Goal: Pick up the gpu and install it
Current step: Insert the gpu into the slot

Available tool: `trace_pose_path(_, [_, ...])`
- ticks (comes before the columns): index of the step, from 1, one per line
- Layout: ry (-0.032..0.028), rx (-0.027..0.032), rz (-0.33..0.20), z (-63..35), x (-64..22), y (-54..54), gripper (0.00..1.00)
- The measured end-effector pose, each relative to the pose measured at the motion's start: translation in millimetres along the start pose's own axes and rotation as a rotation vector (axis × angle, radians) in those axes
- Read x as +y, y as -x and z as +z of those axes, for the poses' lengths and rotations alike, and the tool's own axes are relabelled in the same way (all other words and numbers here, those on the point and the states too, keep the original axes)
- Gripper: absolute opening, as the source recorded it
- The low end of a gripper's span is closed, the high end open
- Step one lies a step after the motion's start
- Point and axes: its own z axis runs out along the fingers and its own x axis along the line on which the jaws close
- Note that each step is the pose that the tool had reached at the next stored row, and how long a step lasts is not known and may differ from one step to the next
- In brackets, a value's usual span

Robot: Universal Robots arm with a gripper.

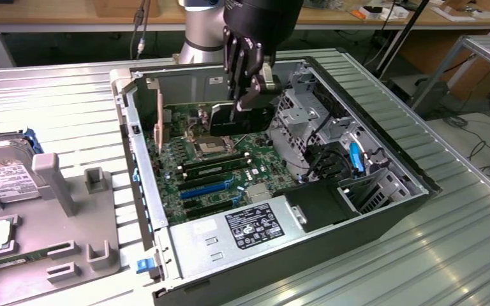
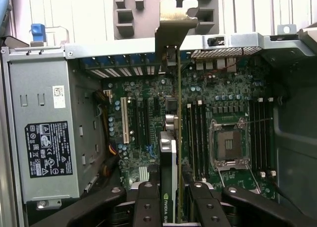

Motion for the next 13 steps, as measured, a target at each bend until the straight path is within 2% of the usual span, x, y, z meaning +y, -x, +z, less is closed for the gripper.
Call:
trace_pose_path(9, [0.0000, 0.0000, 0.000, 2.1, -0.1, 0.0, 0.27])
trace_pose_path(13, [0.0000, 0.0001, 0.000, 6.4, -0.2, -0.1, 0.27])
